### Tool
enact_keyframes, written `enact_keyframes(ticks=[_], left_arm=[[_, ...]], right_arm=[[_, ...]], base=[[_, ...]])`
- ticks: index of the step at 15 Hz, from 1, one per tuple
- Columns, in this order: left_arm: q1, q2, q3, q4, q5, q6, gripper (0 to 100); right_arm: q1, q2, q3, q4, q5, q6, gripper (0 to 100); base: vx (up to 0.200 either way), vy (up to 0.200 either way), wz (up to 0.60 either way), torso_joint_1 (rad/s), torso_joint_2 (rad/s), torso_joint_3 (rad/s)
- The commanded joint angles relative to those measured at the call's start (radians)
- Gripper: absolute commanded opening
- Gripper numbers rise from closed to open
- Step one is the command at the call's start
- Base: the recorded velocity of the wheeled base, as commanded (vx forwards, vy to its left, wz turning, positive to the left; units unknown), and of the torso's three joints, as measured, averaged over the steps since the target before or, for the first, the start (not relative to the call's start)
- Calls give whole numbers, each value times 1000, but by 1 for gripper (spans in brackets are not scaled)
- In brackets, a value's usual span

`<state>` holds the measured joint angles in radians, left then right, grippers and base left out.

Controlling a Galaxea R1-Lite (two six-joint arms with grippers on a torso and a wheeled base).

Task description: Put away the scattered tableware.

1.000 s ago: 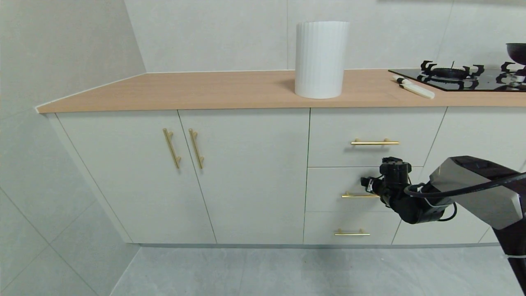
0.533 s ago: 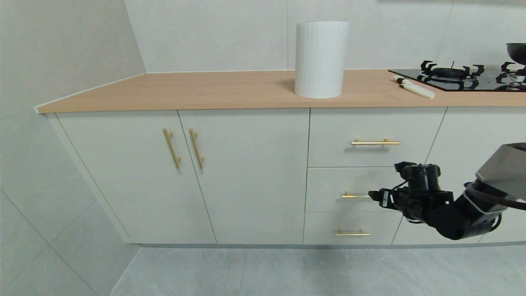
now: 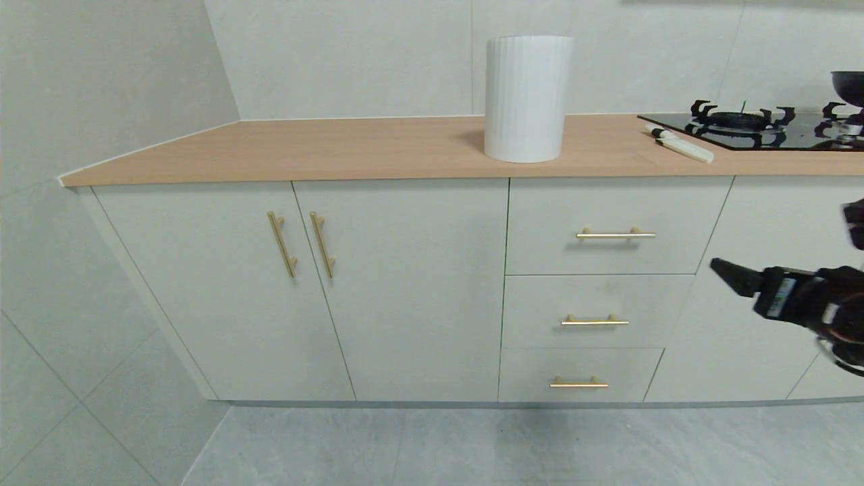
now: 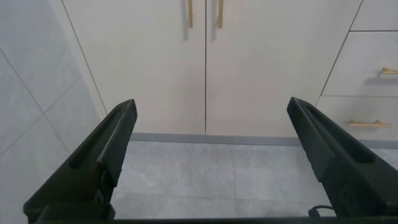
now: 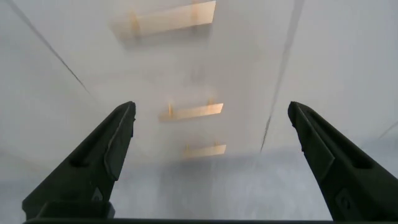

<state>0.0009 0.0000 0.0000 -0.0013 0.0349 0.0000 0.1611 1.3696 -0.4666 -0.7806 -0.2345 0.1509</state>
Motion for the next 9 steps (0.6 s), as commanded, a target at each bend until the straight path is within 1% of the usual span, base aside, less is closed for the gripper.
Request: enact_keyframes(ticks=[1, 2, 3, 4, 5, 7, 9], left_arm=[[1, 2, 0, 0, 0, 0, 100], [1, 2, 0, 0, 0, 0, 100], [1, 2, 0, 0, 0, 0, 100], [1, 2, 0, 0, 0, 0, 100], [1, 2, 0, 0, 0, 0, 100], [-1, 2, 0, 0, 0, 0, 100], [1, 2, 0, 0, 0, 0, 100]], right_arm=[[-32, -612, 117, 224, -19, -102, 100], [-34, -715, 89, 350, -26, -103, 100], [-35, -840, 48, 526, -48, -122, 100], [-48, -920, 29, 638, -69, -177, 100], [-48, -1009, 26, 704, -78, -229, 100], [-57, -1103, 36, 753, -86, -275, 100], [-92, -1215, 37, 839, -118, -281, 100]], base=[[0, 0, 0, 0, 0, 0], [0, 0, 0, 0, 0, 0], [0, 0, 0, 0, 0, 0], [0, 0, 0, 0, 0, 0], [0, 0, 0, 0, 0, 0], [0, 0, 0, 0, 0, 0], [0, 0, 0, 0, 0, 0]])
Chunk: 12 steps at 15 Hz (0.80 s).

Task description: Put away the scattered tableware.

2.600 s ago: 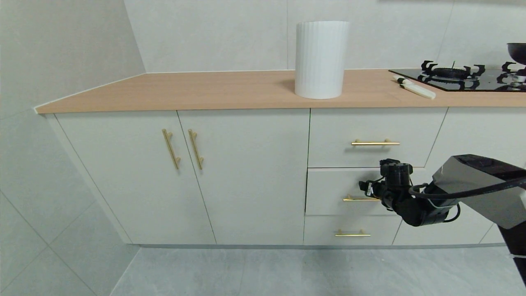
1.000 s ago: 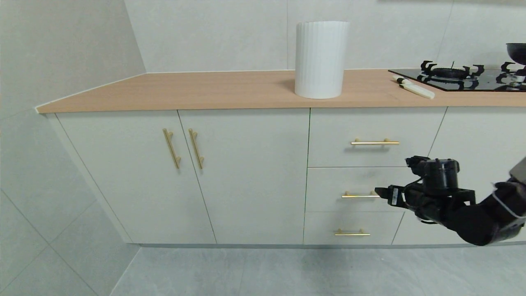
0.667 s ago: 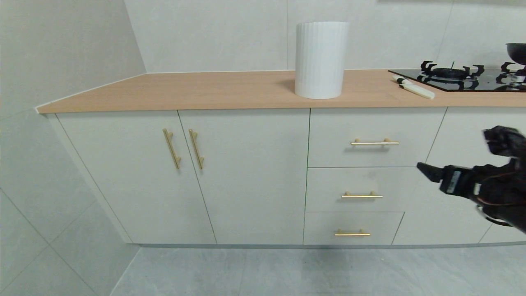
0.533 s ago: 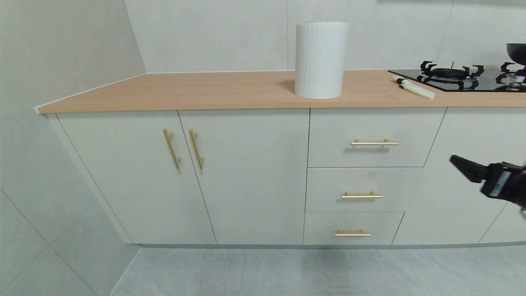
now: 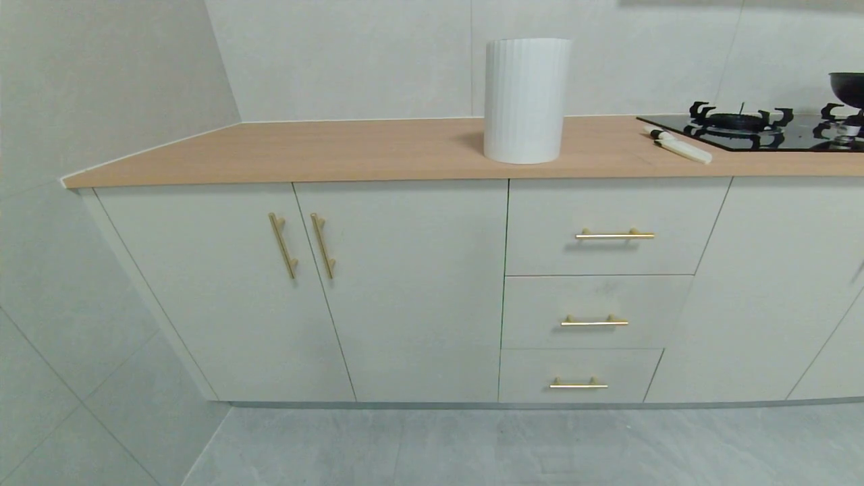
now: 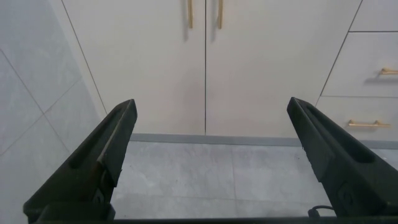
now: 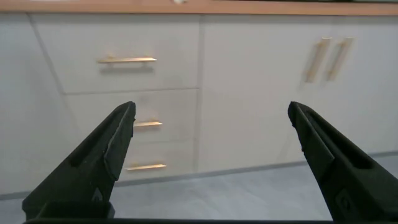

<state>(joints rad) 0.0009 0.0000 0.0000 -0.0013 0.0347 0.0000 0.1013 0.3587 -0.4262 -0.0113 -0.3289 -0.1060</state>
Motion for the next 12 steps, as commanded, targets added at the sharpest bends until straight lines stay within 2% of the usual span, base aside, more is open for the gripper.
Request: enact_keyframes(ticks=[1, 3, 7, 9, 12], left_arm=[[1, 2, 0, 0, 1, 0, 100], [1, 2, 0, 0, 1, 0, 100], [1, 2, 0, 0, 1, 0, 100], [1, 2, 0, 0, 1, 0, 100], [1, 2, 0, 0, 1, 0, 100]], right_arm=[[-35, -254, 6, 113, -25, -24, 100], [-86, -308, 23, 134, -16, -20, 100], [-101, -359, 78, 139, 47, -4, 100], [-101, -359, 227, 106, 125, 0, 100], [-101, -359, 415, -68, 245, 9, 100]], base=[[0, 0, 0, 0, 0, 0], [0, 0, 0, 0, 0, 0], [0, 0, 0, 0, 0, 0], [0, 0, 0, 0, 0, 0], [0, 0, 0, 0, 0, 0]])
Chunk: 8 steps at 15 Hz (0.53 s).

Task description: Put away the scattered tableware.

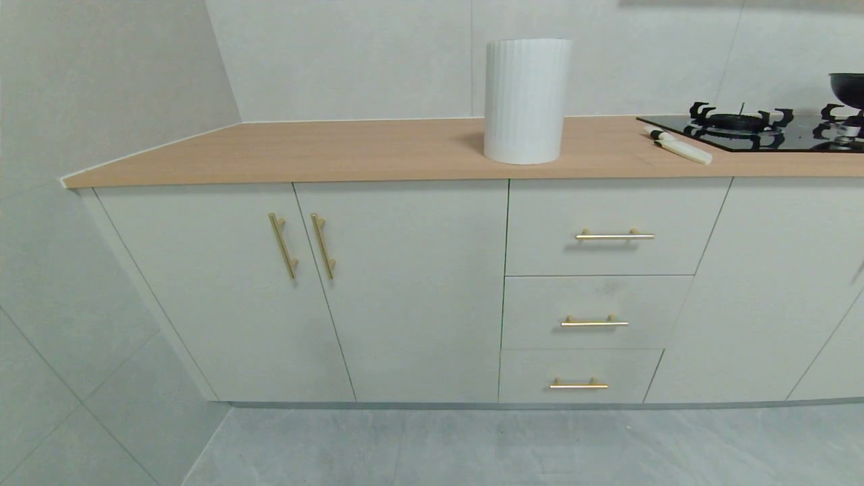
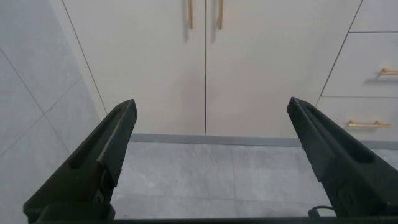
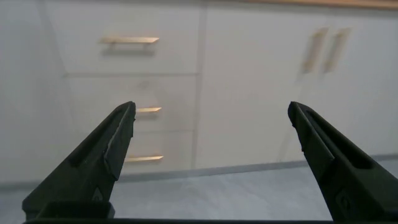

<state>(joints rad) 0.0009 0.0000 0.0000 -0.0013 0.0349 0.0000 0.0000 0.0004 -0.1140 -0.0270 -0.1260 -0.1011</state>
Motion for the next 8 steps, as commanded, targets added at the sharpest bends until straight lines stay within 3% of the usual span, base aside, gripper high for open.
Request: enact_keyframes(ticks=[1, 5, 8], left_arm=[[1, 2, 0, 0, 0, 0, 100], [1, 2, 0, 0, 0, 0, 100], [1, 2, 0, 0, 0, 0, 100]], right_arm=[[0, 0, 114, -39, 58, 9, 100], [0, 0, 114, 33, 63, 126, 100], [0, 0, 114, 33, 69, 95, 100]], base=[[0, 0, 0, 0, 0, 0], [0, 0, 0, 0, 0, 0], [0, 0, 0, 0, 0, 0]])
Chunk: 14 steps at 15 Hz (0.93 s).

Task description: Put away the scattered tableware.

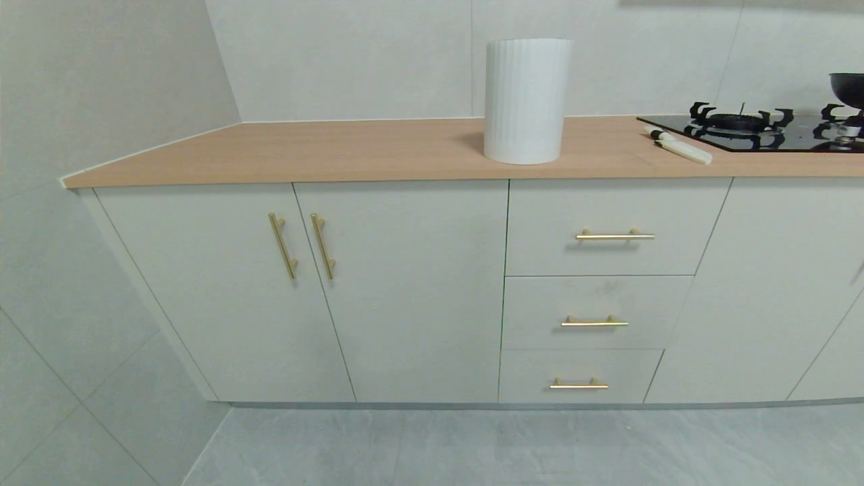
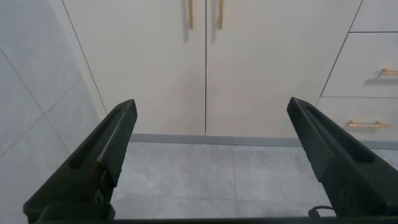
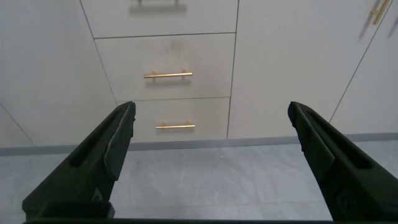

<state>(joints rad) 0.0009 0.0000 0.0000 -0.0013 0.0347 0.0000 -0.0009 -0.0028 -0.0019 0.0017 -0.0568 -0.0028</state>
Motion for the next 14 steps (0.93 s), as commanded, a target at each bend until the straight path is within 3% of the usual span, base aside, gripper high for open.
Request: enact_keyframes(ticks=[1, 12, 14], left_arm=[[1, 2, 0, 0, 1, 0, 100], [1, 2, 0, 1, 1, 3, 100], [1, 2, 0, 0, -1, 3, 100]], right_arm=[[1, 3, 2, 4, 0, -3, 100], [1, 3, 2, 4, 5, 1, 100], [1, 3, 2, 4, 5, 1, 100]], base=[[0, 0, 0, 0, 0, 0], [0, 0, 0, 0, 0, 0], [200, 0, 0, 2, 2, 2]])
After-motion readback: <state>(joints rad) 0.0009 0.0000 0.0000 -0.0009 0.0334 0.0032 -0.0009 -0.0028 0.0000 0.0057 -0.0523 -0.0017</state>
